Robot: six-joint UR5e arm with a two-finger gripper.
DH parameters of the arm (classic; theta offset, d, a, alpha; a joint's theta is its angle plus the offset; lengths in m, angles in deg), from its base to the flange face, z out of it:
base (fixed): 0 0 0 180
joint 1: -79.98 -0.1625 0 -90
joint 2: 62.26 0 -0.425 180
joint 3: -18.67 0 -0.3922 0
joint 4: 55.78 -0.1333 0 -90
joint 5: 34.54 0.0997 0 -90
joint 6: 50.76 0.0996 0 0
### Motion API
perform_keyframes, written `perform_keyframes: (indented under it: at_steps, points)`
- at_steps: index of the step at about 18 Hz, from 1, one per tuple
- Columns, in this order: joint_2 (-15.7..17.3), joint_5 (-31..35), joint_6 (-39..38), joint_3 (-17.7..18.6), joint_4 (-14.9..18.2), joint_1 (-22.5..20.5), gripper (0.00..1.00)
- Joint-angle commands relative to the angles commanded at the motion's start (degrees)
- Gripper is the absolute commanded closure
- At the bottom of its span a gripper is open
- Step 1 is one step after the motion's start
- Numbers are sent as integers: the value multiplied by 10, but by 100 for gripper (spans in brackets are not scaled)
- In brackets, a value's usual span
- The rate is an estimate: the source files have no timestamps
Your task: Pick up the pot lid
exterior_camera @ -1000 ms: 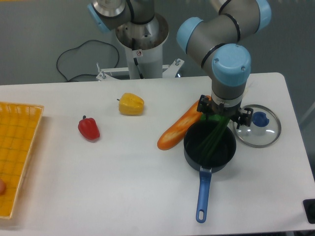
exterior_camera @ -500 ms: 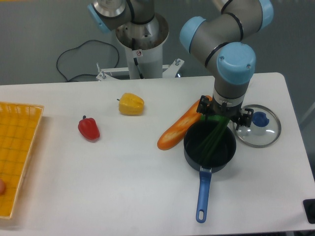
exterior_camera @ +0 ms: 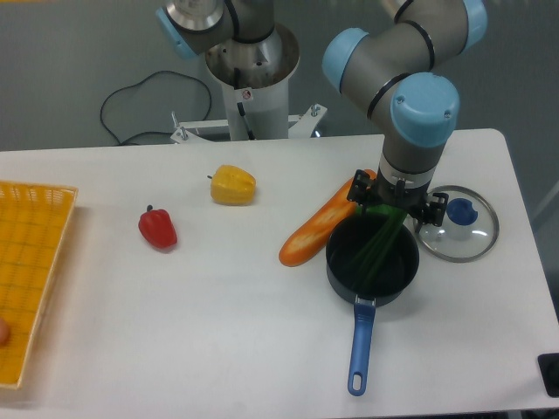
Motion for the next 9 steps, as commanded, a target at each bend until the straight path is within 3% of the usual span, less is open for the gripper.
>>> perform_keyframes:
  at_steps: [5, 9]
  points:
    - [1, 0, -20, 4, -10, -3, 0]
    - [1, -18, -67, 4, -64, -11, 0]
